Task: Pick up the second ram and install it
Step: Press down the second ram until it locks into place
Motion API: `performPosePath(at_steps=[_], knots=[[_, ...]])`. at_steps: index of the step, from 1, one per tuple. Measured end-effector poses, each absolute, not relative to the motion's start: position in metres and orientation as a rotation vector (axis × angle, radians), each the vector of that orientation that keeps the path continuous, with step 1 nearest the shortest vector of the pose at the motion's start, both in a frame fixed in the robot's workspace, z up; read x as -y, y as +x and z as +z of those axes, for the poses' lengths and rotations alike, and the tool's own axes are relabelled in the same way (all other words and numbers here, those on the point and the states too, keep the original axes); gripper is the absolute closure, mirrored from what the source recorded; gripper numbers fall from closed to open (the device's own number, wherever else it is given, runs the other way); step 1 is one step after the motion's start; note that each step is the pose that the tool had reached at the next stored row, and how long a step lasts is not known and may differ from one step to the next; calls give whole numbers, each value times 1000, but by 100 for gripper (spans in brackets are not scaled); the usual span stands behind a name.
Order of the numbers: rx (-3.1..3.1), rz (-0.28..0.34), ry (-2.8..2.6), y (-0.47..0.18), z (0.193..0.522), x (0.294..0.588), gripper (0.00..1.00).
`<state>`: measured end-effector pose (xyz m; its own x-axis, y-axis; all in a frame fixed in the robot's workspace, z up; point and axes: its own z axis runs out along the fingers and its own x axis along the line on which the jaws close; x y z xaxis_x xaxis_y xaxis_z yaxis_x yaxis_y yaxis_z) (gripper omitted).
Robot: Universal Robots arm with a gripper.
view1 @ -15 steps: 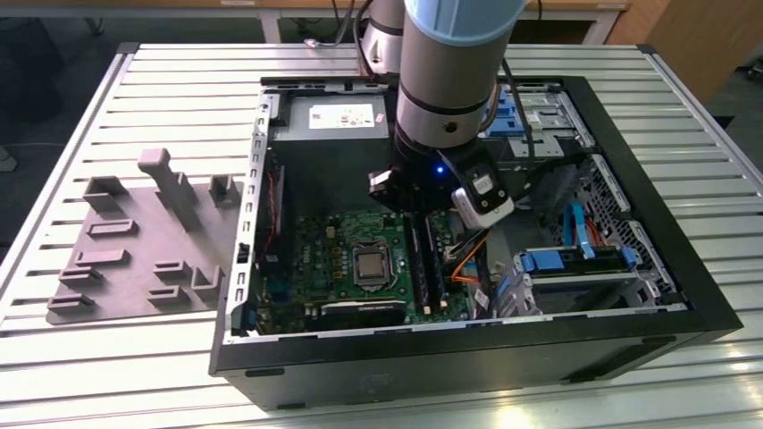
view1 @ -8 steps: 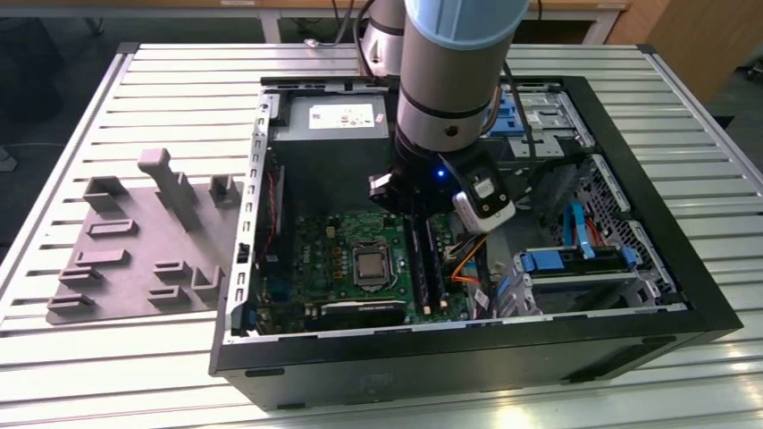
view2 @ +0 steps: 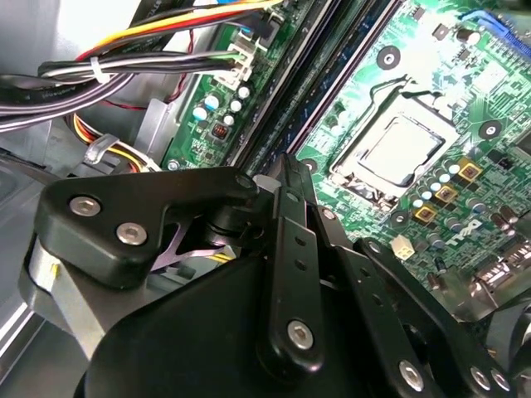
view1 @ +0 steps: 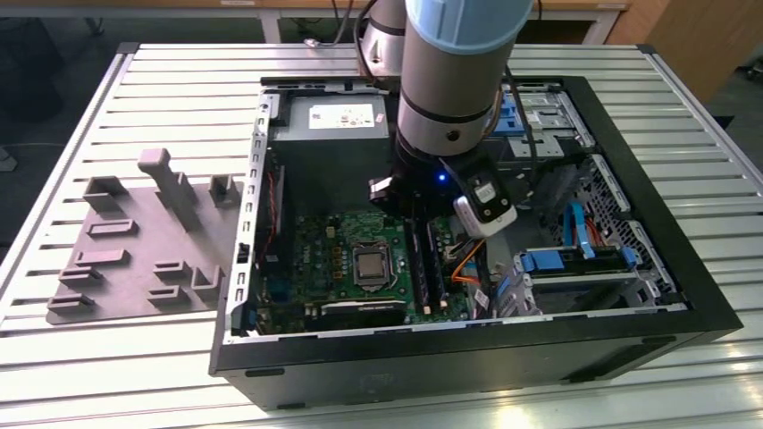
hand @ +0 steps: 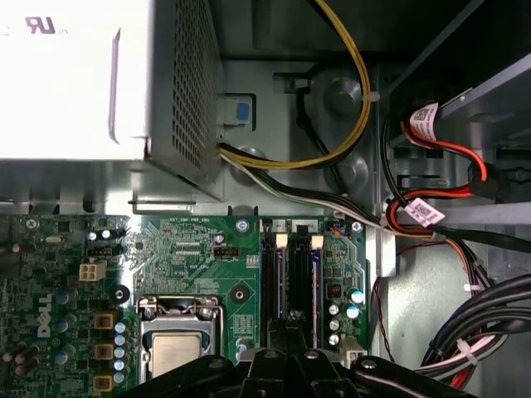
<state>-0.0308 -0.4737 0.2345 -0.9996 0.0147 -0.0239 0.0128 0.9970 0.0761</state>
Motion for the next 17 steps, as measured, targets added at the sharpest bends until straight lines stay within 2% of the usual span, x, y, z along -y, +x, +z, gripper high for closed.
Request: performPosePath(at_steps=[17], knots=[[-3115, 118, 22, -31, 235, 485, 89]])
